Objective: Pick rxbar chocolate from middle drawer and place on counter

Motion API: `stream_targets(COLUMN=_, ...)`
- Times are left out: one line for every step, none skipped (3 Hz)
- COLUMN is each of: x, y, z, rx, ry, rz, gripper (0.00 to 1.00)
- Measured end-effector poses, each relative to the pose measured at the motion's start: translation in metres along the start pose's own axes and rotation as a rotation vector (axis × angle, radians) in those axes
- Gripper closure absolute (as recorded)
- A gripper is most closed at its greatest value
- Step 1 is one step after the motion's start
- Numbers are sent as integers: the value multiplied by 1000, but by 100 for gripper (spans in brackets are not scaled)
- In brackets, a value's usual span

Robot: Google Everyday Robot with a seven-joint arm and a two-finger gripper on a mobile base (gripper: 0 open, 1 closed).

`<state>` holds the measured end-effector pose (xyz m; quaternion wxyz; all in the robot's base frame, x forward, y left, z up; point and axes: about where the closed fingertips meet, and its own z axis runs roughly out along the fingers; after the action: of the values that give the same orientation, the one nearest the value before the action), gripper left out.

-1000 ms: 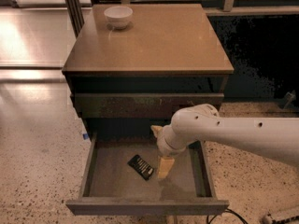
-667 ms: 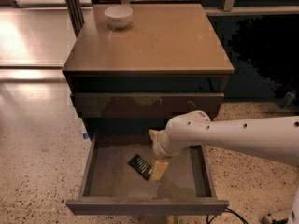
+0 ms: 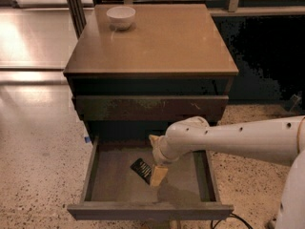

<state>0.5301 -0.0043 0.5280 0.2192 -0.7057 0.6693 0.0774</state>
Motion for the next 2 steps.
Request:
stream_targets(x=6, y=-8, z=28, rx=18, ry=51, rz=21, gripper=0)
stream_targets(x=5, y=-10, z=55, rx=14, ry=90, rz=97, gripper=0)
